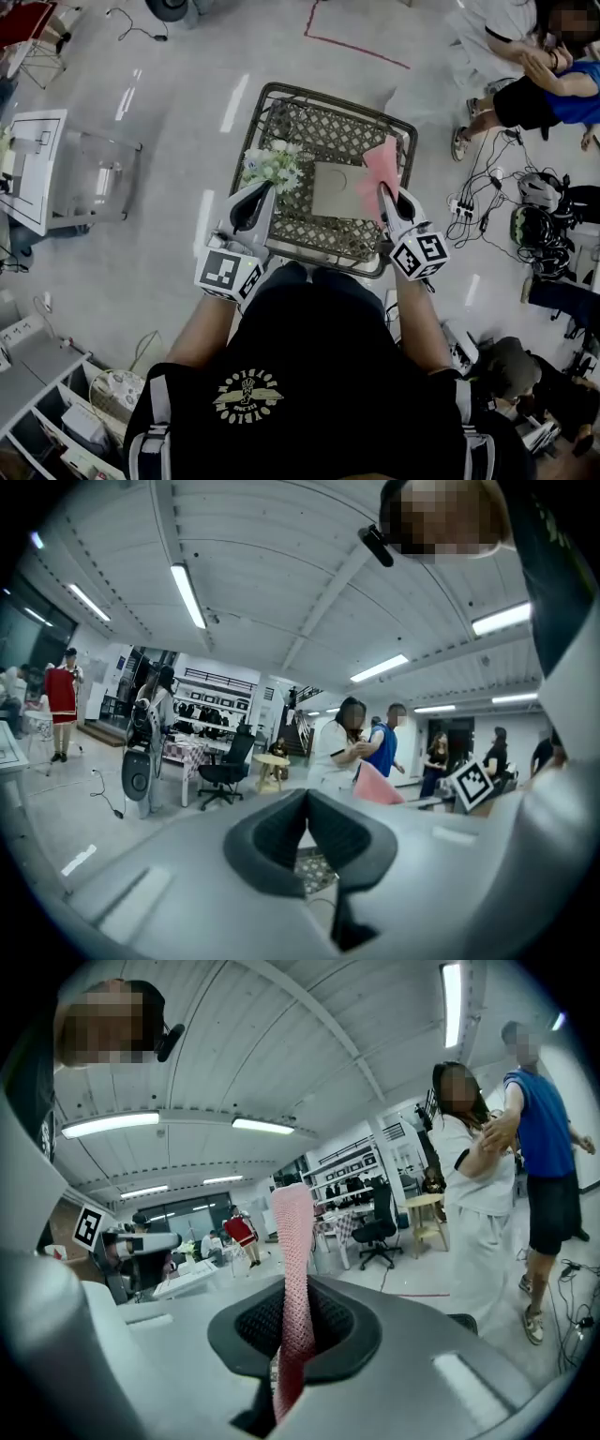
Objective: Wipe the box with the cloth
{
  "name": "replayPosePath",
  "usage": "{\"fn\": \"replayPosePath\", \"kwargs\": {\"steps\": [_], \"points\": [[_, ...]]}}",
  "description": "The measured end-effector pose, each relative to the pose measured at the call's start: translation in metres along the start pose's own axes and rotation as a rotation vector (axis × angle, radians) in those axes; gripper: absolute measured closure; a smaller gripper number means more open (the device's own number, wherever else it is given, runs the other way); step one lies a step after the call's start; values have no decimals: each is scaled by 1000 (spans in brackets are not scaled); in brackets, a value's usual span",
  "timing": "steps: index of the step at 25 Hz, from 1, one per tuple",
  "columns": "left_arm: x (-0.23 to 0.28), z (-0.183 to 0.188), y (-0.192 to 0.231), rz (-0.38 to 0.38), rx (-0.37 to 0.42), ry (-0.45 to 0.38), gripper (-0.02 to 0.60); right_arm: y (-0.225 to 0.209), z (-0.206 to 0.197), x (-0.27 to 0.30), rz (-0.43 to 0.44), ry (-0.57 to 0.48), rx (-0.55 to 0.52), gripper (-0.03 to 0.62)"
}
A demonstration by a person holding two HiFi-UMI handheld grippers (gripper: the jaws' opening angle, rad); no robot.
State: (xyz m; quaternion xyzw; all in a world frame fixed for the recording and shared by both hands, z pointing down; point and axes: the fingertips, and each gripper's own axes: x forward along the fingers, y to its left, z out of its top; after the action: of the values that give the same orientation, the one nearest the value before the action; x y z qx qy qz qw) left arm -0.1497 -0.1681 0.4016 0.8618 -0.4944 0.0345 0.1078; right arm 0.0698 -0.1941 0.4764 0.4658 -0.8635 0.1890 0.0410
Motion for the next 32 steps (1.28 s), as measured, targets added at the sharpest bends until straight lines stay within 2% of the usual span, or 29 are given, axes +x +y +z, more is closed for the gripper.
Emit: {"fn": "replayPosePath", "kwargs": {"steps": [5, 11, 15, 21, 25, 32], "points": [[4, -15, 13, 60, -16, 26, 581, -22, -51, 39, 30, 97, 33, 577], [8, -33, 9, 82, -23, 57, 581, -36, -125, 78, 58, 214, 75, 577], [4, -40, 5, 92, -22, 75, 581, -39, -168, 99, 67, 280, 127, 577], [-6, -52, 9, 128, -31, 106, 581, -31, -221, 129, 83, 386, 144, 577], [-15, -59, 10, 143, -38, 127, 581, -30, -246, 147, 61, 454, 159, 577], [-28, -64, 14, 161, -37, 148, 581, -38, -291, 167, -27, 600, 225, 577]]}}
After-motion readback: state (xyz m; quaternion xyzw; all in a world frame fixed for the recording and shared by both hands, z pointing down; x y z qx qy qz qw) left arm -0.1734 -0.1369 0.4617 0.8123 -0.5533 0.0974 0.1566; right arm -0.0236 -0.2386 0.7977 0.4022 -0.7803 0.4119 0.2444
